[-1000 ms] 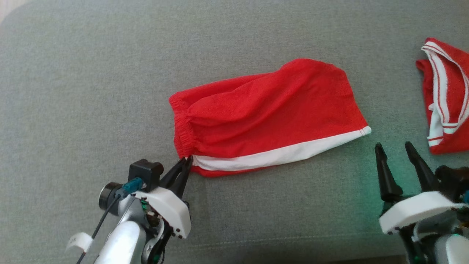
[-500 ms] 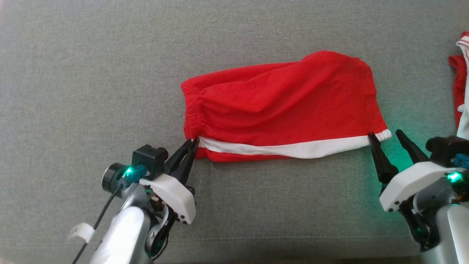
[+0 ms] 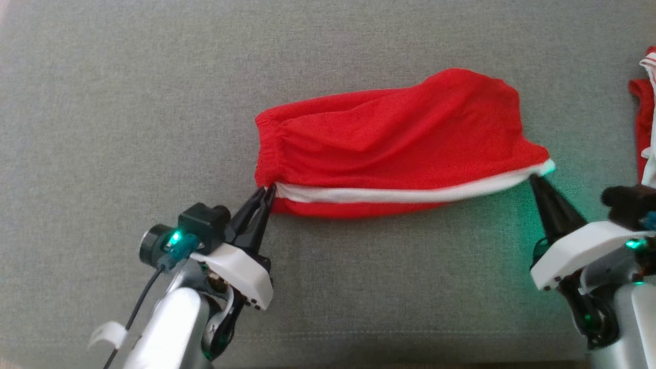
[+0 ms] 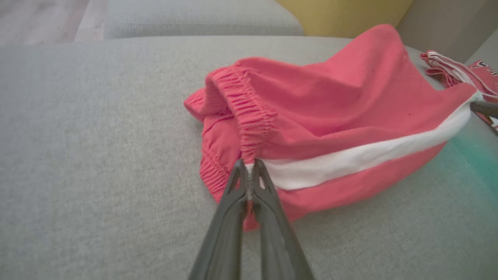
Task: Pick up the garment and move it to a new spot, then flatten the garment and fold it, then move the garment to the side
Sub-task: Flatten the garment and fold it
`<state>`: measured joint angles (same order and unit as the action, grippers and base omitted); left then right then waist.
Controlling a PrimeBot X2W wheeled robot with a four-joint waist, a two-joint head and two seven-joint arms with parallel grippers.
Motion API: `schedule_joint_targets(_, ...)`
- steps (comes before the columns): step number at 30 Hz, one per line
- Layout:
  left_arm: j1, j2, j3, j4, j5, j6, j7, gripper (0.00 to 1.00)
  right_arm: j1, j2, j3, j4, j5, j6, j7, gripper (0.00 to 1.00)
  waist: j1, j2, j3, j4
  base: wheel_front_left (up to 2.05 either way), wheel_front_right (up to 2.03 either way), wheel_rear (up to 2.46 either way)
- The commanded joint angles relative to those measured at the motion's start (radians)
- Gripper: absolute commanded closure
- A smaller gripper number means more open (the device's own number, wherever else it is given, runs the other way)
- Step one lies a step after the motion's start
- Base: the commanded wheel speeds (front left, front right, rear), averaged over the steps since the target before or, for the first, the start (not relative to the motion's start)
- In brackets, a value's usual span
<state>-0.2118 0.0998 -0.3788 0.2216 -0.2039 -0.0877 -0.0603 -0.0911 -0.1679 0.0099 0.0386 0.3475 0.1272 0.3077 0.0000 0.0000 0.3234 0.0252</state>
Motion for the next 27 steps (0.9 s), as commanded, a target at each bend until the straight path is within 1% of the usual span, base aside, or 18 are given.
schedule_joint_targets(1, -0.037, 0.025, 0.032, -0.048, 0.011, 0.012, -0.023, 1.0, 0.003, -0.01, 0.007, -0.065, -0.001, 0.003, -0.033, 1.0, 0.0, 0.0, -0.006, -0.001, 0.0, 0.0, 0.0)
schedule_joint_targets(6, -0.035, 0.043, 0.044, -0.105, 0.029, 0.034, -0.068, 1.0, 0.022, 0.001, -0.002, -0.147, -0.018, 0.003, -0.082, 1.0, 0.0, 0.0, -0.031, -0.005, 0.0, 0.0, 0.0)
schedule_joint_targets(9, -0.039, 0.058, 0.053, -0.175, 0.044, 0.048, -0.095, 1.0, 0.019, 0.001, 0.0, -0.219, -0.032, 0.003, -0.11, 1.0, 0.0, 0.0, -0.059, -0.005, 0.0, 0.0, 0.0)
schedule_joint_targets(13, -0.059, 0.08, 0.065, -0.29, 0.064, 0.061, -0.104, 1.0, -0.003, -0.006, -0.013, -0.323, -0.054, 0.003, -0.129, 1.0, 0.0, 0.0, -0.102, 0.002, 0.0, 0.0, 0.0)
schedule_joint_targets(18, -0.121, 0.11, 0.088, -0.439, 0.078, 0.063, -0.069, 1.0, -0.057, -0.028, -0.04, -0.464, -0.08, 0.003, -0.117, 1.0, 0.0, 0.0, -0.146, 0.012, 0.0, 0.0, 0.0)
schedule_joint_targets(22, -0.189, 0.13, 0.108, -0.539, 0.086, 0.062, -0.026, 1.0, -0.115, -0.049, -0.062, -0.563, -0.093, 0.003, -0.082, 1.0, 0.0, 0.0, -0.163, 0.013, 0.0, 0.0, 0.0)
schedule_joint_targets(25, -0.235, 0.137, 0.119, -0.584, 0.08, 0.06, 0.013, 1.0, -0.158, -0.046, -0.071, -0.614, -0.096, 0.003, -0.046, 1.0, 0.0, 0.0, -0.164, 0.011, 0.0, 0.0, 0.0)
schedule_joint_targets(27, -0.254, 0.136, 0.122, -0.582, 0.071, 0.058, 0.024, 1.0, -0.175, -0.044, -0.069, -0.618, -0.089, 0.003, -0.034, 1.0, 0.0, 0.0, -0.157, 0.01, 0.0, 0.0, 0.0)
